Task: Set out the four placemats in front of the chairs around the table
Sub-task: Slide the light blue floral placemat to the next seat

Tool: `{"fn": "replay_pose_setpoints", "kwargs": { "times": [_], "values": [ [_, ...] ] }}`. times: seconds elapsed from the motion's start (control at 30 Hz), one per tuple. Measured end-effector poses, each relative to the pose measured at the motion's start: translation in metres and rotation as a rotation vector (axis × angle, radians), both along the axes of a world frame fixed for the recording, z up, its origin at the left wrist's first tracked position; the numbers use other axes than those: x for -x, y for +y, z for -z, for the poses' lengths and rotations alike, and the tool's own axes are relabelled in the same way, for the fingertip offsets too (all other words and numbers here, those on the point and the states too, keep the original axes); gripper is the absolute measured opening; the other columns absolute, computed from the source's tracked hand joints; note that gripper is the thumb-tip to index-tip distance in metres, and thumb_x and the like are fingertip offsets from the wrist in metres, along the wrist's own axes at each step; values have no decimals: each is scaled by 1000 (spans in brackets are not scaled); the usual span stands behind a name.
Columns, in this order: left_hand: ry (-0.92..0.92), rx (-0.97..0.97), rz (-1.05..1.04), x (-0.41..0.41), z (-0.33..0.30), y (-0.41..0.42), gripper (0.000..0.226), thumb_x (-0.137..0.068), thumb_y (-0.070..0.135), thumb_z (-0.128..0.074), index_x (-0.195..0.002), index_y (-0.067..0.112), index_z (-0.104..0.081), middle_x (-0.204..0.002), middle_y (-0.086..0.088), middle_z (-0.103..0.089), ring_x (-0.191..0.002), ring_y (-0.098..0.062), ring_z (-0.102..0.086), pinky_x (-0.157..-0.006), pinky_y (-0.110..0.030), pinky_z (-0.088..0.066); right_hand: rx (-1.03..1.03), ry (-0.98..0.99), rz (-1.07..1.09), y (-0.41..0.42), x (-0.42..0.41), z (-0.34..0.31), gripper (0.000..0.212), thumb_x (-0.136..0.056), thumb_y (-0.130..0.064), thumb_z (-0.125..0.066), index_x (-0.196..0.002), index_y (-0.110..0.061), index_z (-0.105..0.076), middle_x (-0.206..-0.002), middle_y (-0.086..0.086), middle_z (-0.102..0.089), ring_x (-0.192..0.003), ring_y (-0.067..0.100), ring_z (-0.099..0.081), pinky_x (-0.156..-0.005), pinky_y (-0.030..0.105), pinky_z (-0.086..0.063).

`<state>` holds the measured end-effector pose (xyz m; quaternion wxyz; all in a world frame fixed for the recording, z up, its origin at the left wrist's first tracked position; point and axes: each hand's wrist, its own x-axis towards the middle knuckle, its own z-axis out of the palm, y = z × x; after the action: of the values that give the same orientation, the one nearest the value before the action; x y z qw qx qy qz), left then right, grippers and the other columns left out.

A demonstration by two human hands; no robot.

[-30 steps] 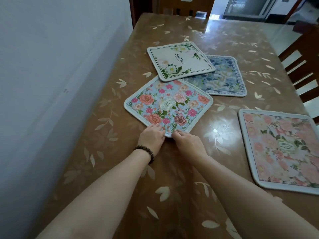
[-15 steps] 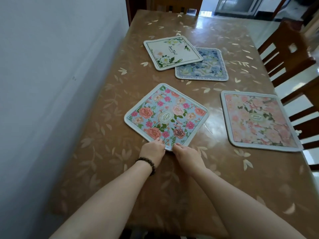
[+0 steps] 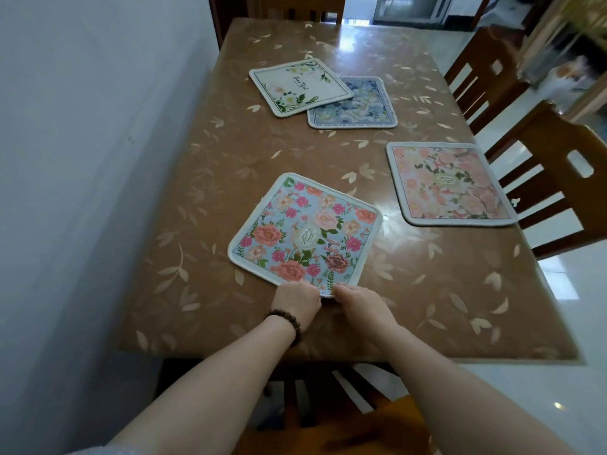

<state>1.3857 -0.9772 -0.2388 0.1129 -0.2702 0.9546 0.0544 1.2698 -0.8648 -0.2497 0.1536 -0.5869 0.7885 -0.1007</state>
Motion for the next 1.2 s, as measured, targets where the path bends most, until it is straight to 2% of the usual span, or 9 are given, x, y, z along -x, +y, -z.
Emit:
{"fn": "replay_pose_setpoints", "kwargs": {
  "times": [0.13,0.23,0.27,0.33,0.43,0.57,0.7,0.87,1.2],
  "values": [
    [29,-17,56,-14,3,11,28,-98,25,-36,-97,14,-63,-100,-5,-64,-90,-24,-61,-70,-35,-47,0,-29,36,12,-9,1,8,-89,-20,-52,-93,-15,-57,-101,4,-65,-91,27,-61,-68,34,-48],
    [98,-117,42,-24,10,6,35,-95,36,-45,-122,17,-56,-129,-5,-55,-119,-24,-50,-97,-36,-42,5,-102,76,16,-12,4,28,-89,-32,-57,-111,-14,-62,-125,4,-59,-115,26,-53,-92,35,-45],
    [104,-158,31,-27,12,3,49,-93,43,-48,-136,18,-45,-143,-7,-44,-132,-24,-38,-108,-36,-31,-1,-109,93,17,-12,5,40,-87,-38,-59,-121,-15,-59,-136,5,-51,-125,26,-45,-101,36,-39],
    [103,-165,0,-33,13,-8,76,-88,57,-48,-149,20,-22,-156,-8,-20,-144,-23,-14,-117,-39,-12,-29,-122,176,16,-11,7,66,-84,-51,-59,-139,-21,-41,-153,6,-28,-141,25,-21,-114,40,-22],
    [86,-128,-102,-37,18,-36,97,-78,72,-47,-151,26,-3,-159,-11,-3,-145,-26,1,-117,-42,-3,-97,-180,345,5,-7,10,97,-72,-67,-61,-148,-31,-13,-159,7,1,-145,23,5,-118,44,-8],
    [26,-116,-229,-38,23,-86,114,-64,84,-48,-148,31,8,-158,-14,10,-144,-28,11,-114,-43,2,-144,-220,470,-11,-2,16,123,-58,-78,-63,-148,-30,6,-157,12,15,-143,26,16,-117,46,2],
    [-67,-100,-300,-36,25,-126,130,-48,91,-51,-146,36,13,-157,-14,15,-144,-29,14,-115,-48,1,-211,-179,466,-20,-8,20,137,-48,-87,-58,-143,-31,24,-154,18,23,-140,30,24,-109,44,18],
    [-130,-244,-401,-32,29,-149,141,-39,90,-59,-148,33,11,-158,-11,11,-145,-27,9,-117,-45,-5,-199,-213,486,-24,-13,20,140,-49,-84,-62,-137,-33,34,-150,21,30,-137,31,31,-110,42,18],
    [-76,-158,-371,-36,26,-134,120,-53,81,-64,-149,29,-13,-153,-8,-17,-137,-30,-17,-109,-45,-25,-245,-214,407,-22,-1,17,137,-55,-77,-67,-139,-33,32,-151,21,28,-138,33,29,-112,44,15]
  ]
}}
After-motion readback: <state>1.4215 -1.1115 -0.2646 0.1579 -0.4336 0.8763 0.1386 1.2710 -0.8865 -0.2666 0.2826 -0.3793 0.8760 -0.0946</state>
